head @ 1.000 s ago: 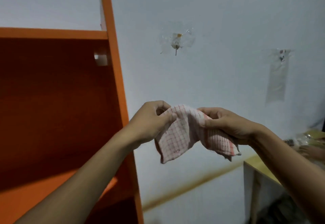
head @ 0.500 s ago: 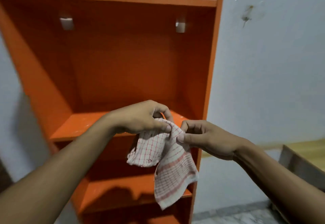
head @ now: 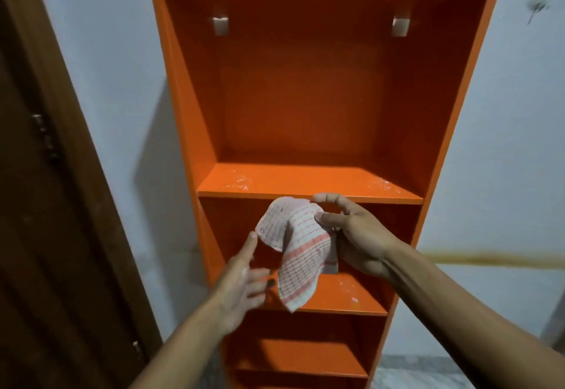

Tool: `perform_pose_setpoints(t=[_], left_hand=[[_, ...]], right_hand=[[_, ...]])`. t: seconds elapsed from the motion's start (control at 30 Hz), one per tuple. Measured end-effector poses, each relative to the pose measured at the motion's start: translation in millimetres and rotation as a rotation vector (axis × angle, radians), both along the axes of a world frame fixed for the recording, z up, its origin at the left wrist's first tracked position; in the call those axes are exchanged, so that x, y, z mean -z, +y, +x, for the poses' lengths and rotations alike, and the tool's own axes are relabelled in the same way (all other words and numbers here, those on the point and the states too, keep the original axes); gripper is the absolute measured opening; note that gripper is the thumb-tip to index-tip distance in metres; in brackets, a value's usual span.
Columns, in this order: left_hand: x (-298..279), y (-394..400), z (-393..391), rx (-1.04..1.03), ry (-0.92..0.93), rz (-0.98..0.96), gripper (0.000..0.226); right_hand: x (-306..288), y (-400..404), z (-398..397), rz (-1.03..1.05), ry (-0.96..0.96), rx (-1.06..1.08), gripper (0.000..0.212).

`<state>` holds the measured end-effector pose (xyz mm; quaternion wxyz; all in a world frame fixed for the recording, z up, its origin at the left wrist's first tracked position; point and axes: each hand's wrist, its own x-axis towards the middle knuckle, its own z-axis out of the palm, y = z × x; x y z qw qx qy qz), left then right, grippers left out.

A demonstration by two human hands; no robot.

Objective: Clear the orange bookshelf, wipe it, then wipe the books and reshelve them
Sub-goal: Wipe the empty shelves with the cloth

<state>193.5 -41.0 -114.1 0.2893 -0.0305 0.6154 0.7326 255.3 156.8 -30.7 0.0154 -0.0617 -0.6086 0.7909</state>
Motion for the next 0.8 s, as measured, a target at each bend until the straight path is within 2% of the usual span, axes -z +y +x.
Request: perform_pose_setpoints(t=[0.07,0.1,0.17,0.23,0.27,0.4,0.47,0.53,0.57,0.67,0.8], left_hand=[[10,-1,7,0.162,-0.247,0.316,0.100],[7,0,8,0.174,-0.303,0.459,0.103],[-7,0,9,0.127,-0.279,0.562,0.085],[-21,0,9,0.077,-0.183,0.501,0.059],[-25,-1,7,0.061,-0.150,0.480,0.054],[-31,-4,6,0.078,-0.107,0.342,0.049],[-27,-1,4,0.123,-0.158,0.297,0.063],[-21,3,1,0.152,-0.264,0.406,0.093],[-22,6,1,0.162,-0.296,0.465,0.093],[-28,9,4,0.176,-0.292,0.502,0.066],[-29,7,-1,0.131,-0.209,0.419,0.052]], right_hand=[[2,-7,-3,-0.026,0.000,0.000,0.031],[3,-10,-4,-0.033,-0.004,-0.009,0.031],[3,-14,-6,-0.025,-0.015,-0.022,0.030],[5,-17,-7,0.013,-0.020,-0.004,0.028],[7,-17,-7,0.039,-0.019,0.016,0.027],[12,-14,-7,0.040,0.007,0.066,0.019],[14,-14,-7,-0.019,0.019,0.058,0.020],[15,-15,-7,-0.029,0.010,0.051,0.022],[15,-15,-7,-0.019,-0.003,0.049,0.022],[15,-13,-5,0.005,-0.028,0.059,0.023],[14,-6,1,0.084,-0.010,0.115,0.022]])
